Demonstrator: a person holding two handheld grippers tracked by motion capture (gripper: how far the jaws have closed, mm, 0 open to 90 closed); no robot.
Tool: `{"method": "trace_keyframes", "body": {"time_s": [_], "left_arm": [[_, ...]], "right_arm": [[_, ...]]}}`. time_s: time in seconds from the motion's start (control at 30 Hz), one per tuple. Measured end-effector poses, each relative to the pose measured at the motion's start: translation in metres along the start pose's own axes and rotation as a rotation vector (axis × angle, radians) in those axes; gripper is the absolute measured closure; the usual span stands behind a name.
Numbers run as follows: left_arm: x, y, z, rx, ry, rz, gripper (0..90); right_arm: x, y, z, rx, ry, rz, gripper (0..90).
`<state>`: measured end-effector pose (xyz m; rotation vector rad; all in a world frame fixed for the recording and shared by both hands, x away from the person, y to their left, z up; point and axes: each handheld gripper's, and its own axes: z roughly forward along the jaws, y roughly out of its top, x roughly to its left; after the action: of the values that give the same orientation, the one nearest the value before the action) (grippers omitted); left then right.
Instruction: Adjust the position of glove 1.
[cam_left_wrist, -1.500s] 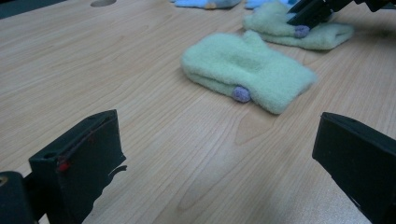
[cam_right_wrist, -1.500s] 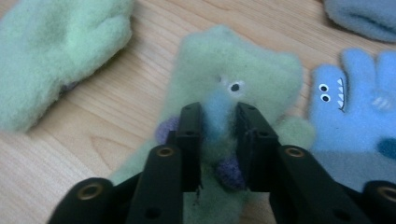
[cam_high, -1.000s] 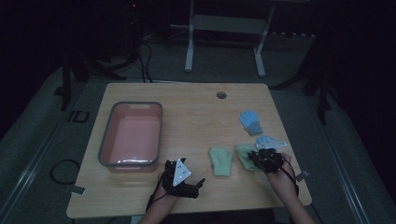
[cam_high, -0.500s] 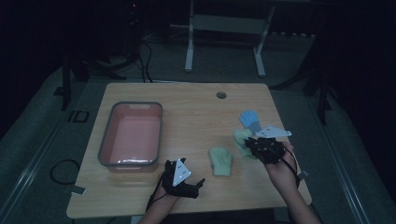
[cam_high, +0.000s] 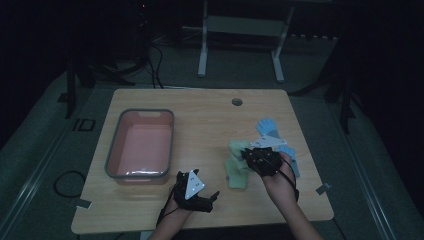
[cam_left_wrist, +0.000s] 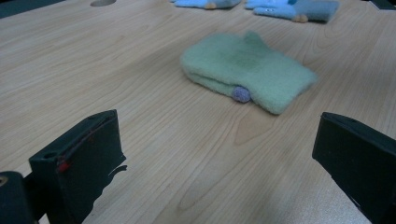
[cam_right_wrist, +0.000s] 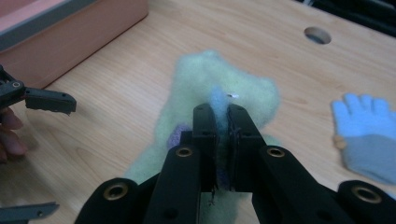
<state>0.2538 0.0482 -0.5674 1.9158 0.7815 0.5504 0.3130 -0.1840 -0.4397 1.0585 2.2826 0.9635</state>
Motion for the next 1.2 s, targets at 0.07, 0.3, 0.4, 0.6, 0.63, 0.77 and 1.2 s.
{"method": "trace_keyframes", "body": {"time_s": [0.07, 0.3, 0.4, 0.6, 0.63, 0.77, 1.2], "left_arm": [[0.0, 0.0, 0.0, 0.0, -0.001, 0.001, 1.8], [0.0, 0.0, 0.0, 0.0, -0.002, 0.001, 1.8], [0.0, 0.0, 0.0, 0.002, -0.002, 0.005, 1.8], [0.0, 0.0, 0.0, 0.001, -0.002, 0.001, 1.8], [0.0, 0.0, 0.0, 0.002, -0.002, 0.001, 1.8], [0.0, 0.0, 0.0, 0.004, -0.001, 0.006, 1.8], [0.004, -0.001, -0.001, -0.005, 0.004, -0.038, 1.8]], "right_arm": [[0.002, -0.001, 0.002, 0.001, 0.0, 0.005, 83.5], [0.011, -0.015, 0.018, 0.051, -0.026, 0.035, 83.4], [0.012, -0.021, 0.023, 0.067, -0.02, 0.06, 83.4], [0.015, -0.03, 0.032, 0.094, -0.027, 0.062, 83.3], [0.015, -0.032, 0.035, 0.102, -0.028, 0.066, 83.3], [0.014, -0.042, 0.046, 0.136, -0.017, 0.084, 83.1], [0.015, -0.055, 0.06, 0.176, 0.019, 0.081, 75.8]]}}
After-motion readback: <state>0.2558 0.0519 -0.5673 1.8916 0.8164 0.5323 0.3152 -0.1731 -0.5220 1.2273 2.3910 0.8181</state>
